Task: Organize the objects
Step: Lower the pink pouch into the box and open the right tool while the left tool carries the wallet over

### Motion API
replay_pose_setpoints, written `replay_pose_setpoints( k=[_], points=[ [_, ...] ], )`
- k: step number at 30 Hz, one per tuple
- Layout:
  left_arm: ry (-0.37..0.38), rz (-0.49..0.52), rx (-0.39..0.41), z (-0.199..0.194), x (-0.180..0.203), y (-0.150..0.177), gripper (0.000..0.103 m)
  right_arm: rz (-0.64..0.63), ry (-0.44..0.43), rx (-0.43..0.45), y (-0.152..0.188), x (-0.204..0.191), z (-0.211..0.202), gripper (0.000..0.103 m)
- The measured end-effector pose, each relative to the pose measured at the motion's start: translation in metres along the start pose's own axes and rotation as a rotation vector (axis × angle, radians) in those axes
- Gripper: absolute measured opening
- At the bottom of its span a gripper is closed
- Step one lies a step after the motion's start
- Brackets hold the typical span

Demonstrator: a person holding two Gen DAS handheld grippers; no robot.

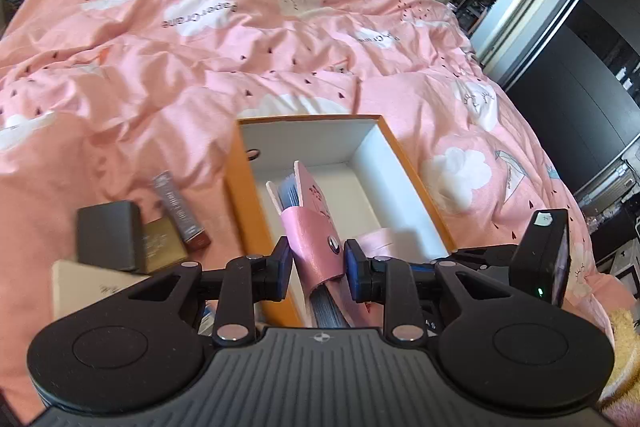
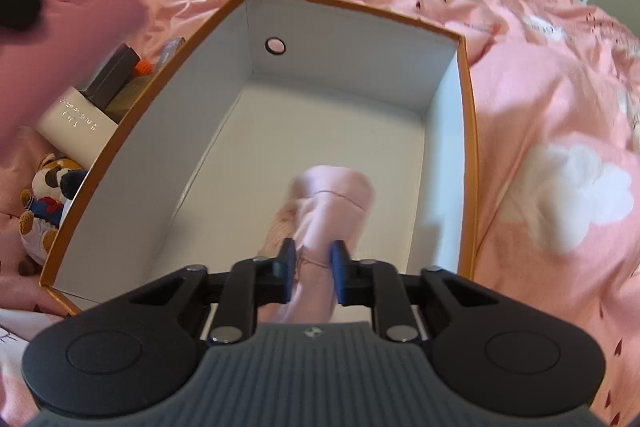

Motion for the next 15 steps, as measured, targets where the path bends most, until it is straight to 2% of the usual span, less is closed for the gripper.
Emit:
replay_pose_setpoints(
  k=[7,15],
  points=[
    [-0.004,0.059,-0.006,0.051,0.016,-0.016,0.031,-0.101,0.041,0.055,-0.018,0.011,-0.005,0.015],
    [-0.078,0.124,0.013,0.109,0.024,-0.037,0.031,-0.075,0.126,0.115,-0.057,0.049,0.008,0.014]
  ],
)
Point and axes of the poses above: each gripper's, at about its wrist camera, not at the fingertips, and z roughly the way its jaws point, x to its right, y to its underside, the point moved 8 cm from there along z, roughly the way its jaws point, and after that the axes turned 3 degrees about -x, right-handed, at the moved point
